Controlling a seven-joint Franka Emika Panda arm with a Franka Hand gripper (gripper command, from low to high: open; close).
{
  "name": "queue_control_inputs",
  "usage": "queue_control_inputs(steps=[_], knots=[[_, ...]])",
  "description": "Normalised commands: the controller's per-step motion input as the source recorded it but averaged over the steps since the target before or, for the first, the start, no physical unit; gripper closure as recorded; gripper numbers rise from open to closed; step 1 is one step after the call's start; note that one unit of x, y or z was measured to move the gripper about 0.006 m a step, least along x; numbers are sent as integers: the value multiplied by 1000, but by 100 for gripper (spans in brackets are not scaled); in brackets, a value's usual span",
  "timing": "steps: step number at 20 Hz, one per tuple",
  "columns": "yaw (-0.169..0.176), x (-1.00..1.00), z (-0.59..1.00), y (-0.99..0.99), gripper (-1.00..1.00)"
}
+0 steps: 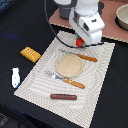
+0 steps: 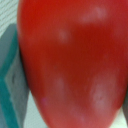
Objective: Interact with the objects in diverse but meaningful ways.
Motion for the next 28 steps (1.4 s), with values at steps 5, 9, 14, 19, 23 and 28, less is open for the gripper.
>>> queue_control_inputs(steps=[5, 9, 14, 19, 23, 28], knots=[[-78, -9, 943, -591, 100], [-15, -223, 335, -768, 100], [-6, -227, -121, -718, 100], [-1, -92, -354, -269, 100], [0, 0, -264, 0, 100], [0, 0, -293, 0, 100]])
